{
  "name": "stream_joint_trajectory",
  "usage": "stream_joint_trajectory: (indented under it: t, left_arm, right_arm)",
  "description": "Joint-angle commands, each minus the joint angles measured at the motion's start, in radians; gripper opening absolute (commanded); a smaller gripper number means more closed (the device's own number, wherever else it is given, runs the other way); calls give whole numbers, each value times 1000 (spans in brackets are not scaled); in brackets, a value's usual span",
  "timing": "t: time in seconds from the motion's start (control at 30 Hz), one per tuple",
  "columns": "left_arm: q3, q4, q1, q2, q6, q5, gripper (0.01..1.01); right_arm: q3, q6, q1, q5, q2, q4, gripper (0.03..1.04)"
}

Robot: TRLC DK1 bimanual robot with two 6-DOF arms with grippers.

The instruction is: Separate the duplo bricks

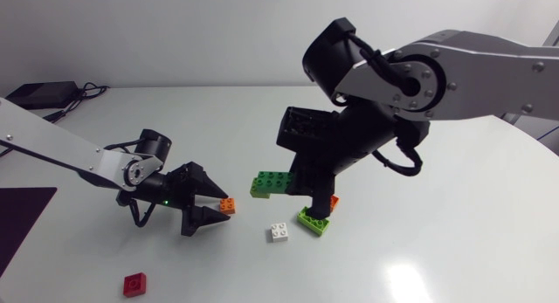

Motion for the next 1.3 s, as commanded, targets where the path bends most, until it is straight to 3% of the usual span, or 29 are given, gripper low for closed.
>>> stream_joint_trajectory:
  t: [0.0, 0.33, 0.5, 0.63, 0.9, 1.27]
  left_arm:
    - [-30, -9, 4, -63, -19, 9, 970]
    - [-21, -202, -16, -402, -105, 172, 974]
    - [16, -311, -25, -413, -91, 248, 951]
    - [34, -451, -27, -412, 16, 267, 923]
    - [72, -583, -11, -421, 90, 328, 910]
    - [91, -606, -13, -422, 88, 363, 908]
  right_arm:
    - [6, 25, 8, -21, -23, 6, 251]
    - [13, 71, -35, -221, -66, -10, 251]
    - [0, 81, -39, -260, -75, 0, 251]
    - [-10, 84, -47, -292, -88, 0, 251]
    - [-51, 105, -23, -304, -97, 30, 251]
    - [-122, 139, 17, -315, -112, 84, 251]
